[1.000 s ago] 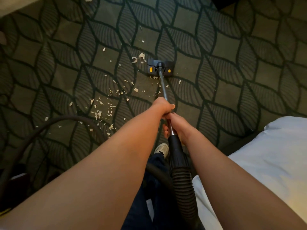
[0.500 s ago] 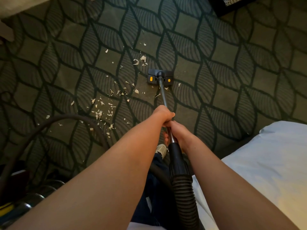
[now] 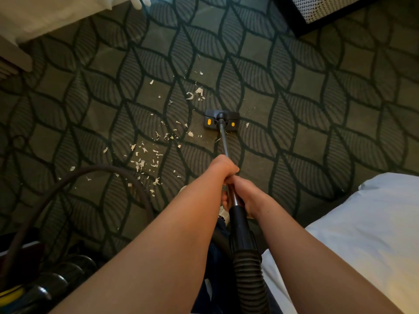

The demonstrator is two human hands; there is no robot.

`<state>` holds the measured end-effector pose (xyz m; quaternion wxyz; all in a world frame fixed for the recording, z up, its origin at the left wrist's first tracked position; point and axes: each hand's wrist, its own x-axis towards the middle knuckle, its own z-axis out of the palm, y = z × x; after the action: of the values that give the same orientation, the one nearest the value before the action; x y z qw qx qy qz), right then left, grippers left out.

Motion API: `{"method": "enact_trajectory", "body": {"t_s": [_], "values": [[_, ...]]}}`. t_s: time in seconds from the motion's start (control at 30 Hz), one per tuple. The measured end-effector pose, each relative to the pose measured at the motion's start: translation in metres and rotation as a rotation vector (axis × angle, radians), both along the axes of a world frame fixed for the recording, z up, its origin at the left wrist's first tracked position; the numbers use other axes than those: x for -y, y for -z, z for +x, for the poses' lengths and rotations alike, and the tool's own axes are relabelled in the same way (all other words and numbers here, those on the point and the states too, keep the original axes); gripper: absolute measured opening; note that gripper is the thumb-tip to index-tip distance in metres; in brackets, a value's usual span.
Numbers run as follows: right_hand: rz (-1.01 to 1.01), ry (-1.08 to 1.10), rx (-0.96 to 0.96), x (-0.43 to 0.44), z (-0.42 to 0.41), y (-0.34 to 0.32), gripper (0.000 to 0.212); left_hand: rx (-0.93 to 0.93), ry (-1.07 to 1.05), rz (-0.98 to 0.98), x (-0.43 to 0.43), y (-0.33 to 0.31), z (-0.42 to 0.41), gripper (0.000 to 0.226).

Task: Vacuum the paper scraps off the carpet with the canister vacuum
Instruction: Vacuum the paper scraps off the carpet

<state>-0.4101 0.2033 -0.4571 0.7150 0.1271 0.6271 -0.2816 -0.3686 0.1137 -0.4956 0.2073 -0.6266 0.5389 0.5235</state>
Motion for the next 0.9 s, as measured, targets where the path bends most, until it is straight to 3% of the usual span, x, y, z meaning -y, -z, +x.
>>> {"method": "enact_trajectory", "body": {"t_s": [0.27, 0.63, 0.9], "values": [[-0.059, 0.017, -0.132, -0.013, 0.022, 0.003, 0.022, -0.013, 0.022, 0.014, -0.009, 0.004, 0.022, 0.038], [-0.021, -0.005, -0.164, -0.028, 0.070, 0.006, 0.012, -0.022, 0.080, 0.040, -0.027, 0.004, 0.064, 0.036], [-0.007, 0.027, -0.167, -0.044, 0.111, 0.012, 0.019, -0.033, 0.128, 0.026, -0.043, 0.000, 0.102, 0.038]]}}
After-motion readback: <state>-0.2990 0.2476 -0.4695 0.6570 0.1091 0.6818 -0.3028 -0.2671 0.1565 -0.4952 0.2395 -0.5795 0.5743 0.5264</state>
